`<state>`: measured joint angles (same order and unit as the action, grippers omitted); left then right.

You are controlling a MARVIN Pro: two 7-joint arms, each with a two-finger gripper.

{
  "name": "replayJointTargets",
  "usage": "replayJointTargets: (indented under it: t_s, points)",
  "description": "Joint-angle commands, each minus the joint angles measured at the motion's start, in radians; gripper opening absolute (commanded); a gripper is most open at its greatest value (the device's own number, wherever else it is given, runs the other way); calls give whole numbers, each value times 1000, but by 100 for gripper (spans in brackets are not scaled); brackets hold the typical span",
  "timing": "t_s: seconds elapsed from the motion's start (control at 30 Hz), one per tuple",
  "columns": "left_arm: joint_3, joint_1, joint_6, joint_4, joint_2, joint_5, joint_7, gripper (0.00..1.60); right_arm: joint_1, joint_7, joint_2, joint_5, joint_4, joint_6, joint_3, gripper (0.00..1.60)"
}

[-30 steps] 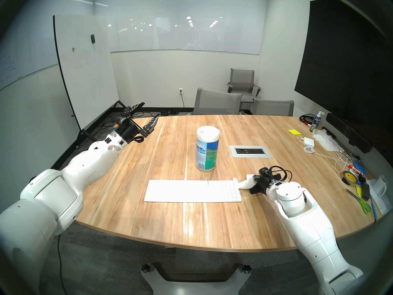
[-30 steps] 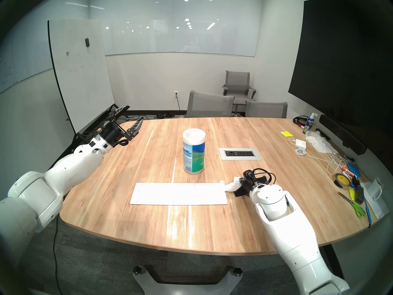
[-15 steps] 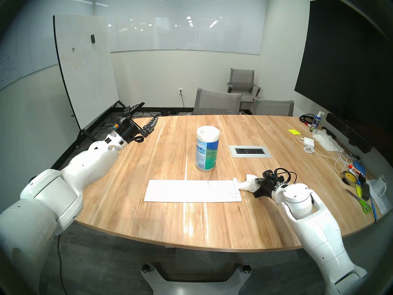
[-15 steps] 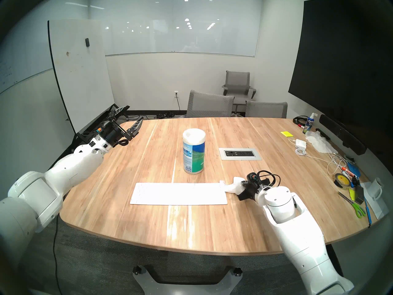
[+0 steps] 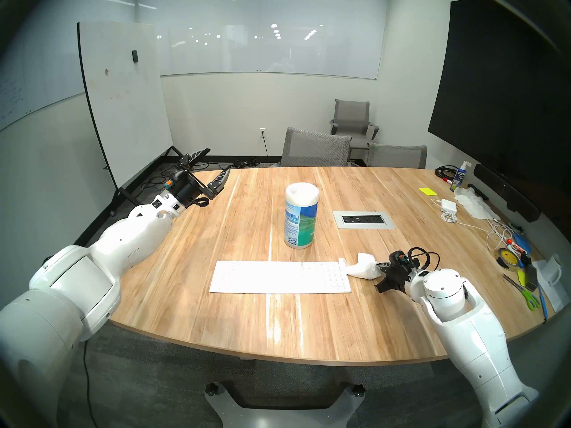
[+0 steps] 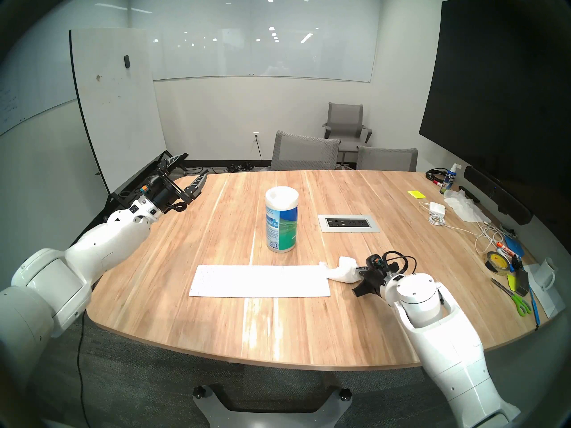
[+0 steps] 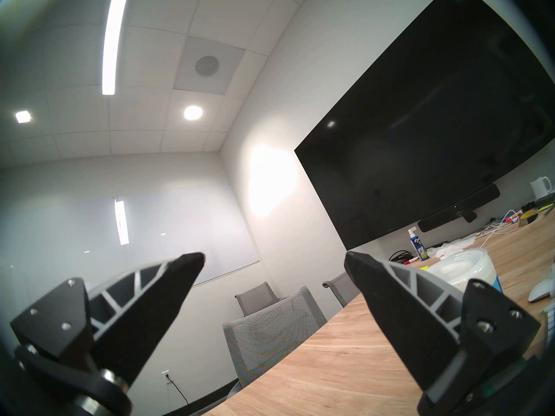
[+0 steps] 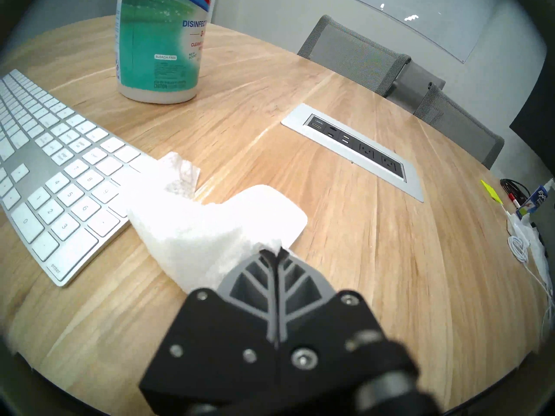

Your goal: Wipe the keyboards and mice with a disinfecting wipe, then set the wipe down

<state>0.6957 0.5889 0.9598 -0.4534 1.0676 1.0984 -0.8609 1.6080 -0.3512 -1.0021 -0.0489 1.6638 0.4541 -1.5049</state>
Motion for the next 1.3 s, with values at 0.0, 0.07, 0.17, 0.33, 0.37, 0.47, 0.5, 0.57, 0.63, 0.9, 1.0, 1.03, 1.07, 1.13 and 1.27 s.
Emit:
replayJointTargets:
  t_s: [0.0, 0.07, 0.17, 0.33, 0.37, 0.47, 0.5, 0.57, 0.63, 0.9, 1.0, 1.03, 1.07, 1.13, 1.27]
  points:
    - [8, -21, 0, -7, -1, 2, -3, 160, 14, -30, 40, -14, 50, -14, -33, 0]
    - [8, -21, 0, -7, -1, 2, -3, 160, 19, -31, 37, -15, 54, -15, -37, 0]
    - [9, -21, 0, -6, -1, 2, -3, 160, 23, -18, 18, -14, 57, -16, -41, 0]
    - [9, -21, 0, -7, -1, 2, -3, 160, -1, -12, -2, -11, 50, -8, -26, 0]
    - [9, -21, 0, -7, -1, 2, -3, 160, -5, -10, -4, -10, 51, -5, -22, 0]
    - [8, -21, 0, -7, -2, 1, -2, 160, -22, 18, -33, -6, 45, 6, -15, 0]
    - [8, -21, 0, -8, -2, 1, -2, 160, -32, 23, -38, -4, 39, 8, -12, 0]
    - [8, -21, 0, -8, -2, 1, -2, 160, -50, 40, -56, -10, 25, 17, -14, 0]
    - [8, -21, 0, -8, -2, 1, -2, 160, -73, 51, -67, -10, 3, 18, -12, 0]
    - [8, -20, 0, -9, -2, 0, -1, 160, -135, 103, -94, -14, -11, 43, -33, 0]
    - [8, -20, 0, -9, -2, 0, -1, 160, -145, 112, -98, -17, 3, 54, -44, 0]
    - [8, -20, 0, -9, -2, 0, -1, 160, -144, 116, -99, -18, 11, 60, -49, 0]
    - [8, -20, 0, -9, -2, 0, -1, 160, -143, 117, -99, -20, 19, 65, -54, 0]
    - [8, -20, 0, -9, -2, 0, -1, 160, -141, 119, -98, -21, 26, 69, -58, 0]
    - [9, -20, 0, -9, -2, 0, -1, 160, -123, 117, -79, -35, 73, 94, -98, 0]
